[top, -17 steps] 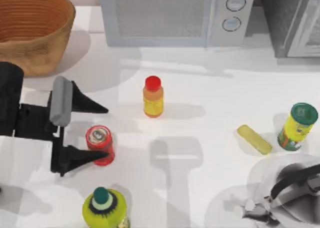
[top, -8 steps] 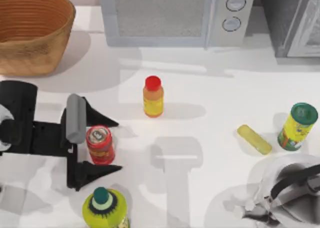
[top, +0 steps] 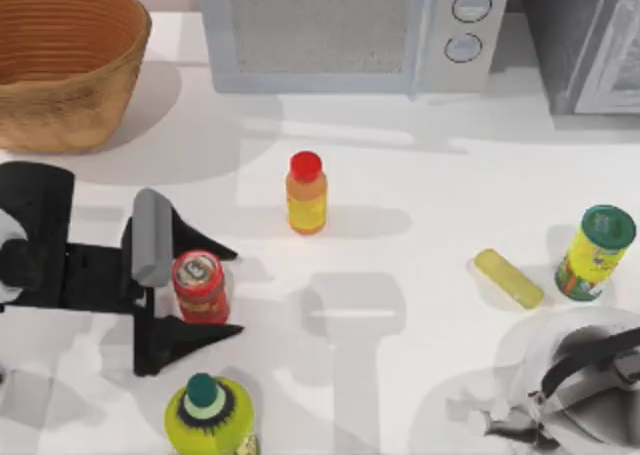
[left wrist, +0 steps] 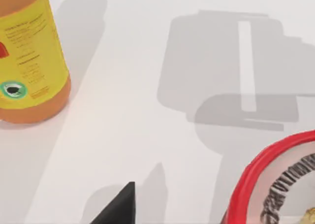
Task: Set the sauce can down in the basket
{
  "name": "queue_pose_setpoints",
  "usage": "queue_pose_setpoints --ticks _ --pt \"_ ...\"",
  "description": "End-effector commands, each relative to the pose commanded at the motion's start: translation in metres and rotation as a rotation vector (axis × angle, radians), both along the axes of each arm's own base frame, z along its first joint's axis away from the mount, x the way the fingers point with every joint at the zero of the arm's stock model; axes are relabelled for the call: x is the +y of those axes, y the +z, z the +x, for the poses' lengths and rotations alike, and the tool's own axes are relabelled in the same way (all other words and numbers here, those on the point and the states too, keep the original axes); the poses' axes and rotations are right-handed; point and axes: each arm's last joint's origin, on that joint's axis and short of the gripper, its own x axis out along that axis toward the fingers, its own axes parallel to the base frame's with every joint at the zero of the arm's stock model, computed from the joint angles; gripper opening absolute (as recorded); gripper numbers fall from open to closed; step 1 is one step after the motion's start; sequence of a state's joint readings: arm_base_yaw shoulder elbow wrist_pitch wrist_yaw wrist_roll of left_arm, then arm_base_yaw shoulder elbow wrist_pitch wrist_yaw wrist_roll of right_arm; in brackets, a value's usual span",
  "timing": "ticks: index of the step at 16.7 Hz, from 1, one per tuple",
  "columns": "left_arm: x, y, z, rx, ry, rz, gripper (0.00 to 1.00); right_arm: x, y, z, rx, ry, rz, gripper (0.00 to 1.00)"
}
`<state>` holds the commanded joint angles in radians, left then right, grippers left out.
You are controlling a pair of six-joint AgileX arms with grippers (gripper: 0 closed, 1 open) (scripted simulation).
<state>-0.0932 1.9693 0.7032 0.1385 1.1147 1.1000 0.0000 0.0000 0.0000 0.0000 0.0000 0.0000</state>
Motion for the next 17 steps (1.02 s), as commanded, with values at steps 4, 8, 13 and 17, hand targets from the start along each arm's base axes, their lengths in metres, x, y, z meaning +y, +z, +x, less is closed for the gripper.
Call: queue_pose_setpoints --ticks 4,8,13,17 --pt "0.0 0.0 0.0 0.0 0.0 0.0 0.4 0.0 0.0 0.0 0.0 0.0 0.0 1.0" --pt "0.0 0.0 0.0 0.0 0.0 0.0 0.1 0.0 0.0 0.0 0.0 0.0 0.0 1.0" --pt "0.0 0.0 0.0 0.0 0.0 0.0 0.0 0.0 0.0 0.0 0.0 0.0 0.0 1.0" --pt "0.0 0.0 0.0 0.0 0.0 0.0 0.0 0.0 0.0 0.0 0.0 0.0 0.0 1.0"
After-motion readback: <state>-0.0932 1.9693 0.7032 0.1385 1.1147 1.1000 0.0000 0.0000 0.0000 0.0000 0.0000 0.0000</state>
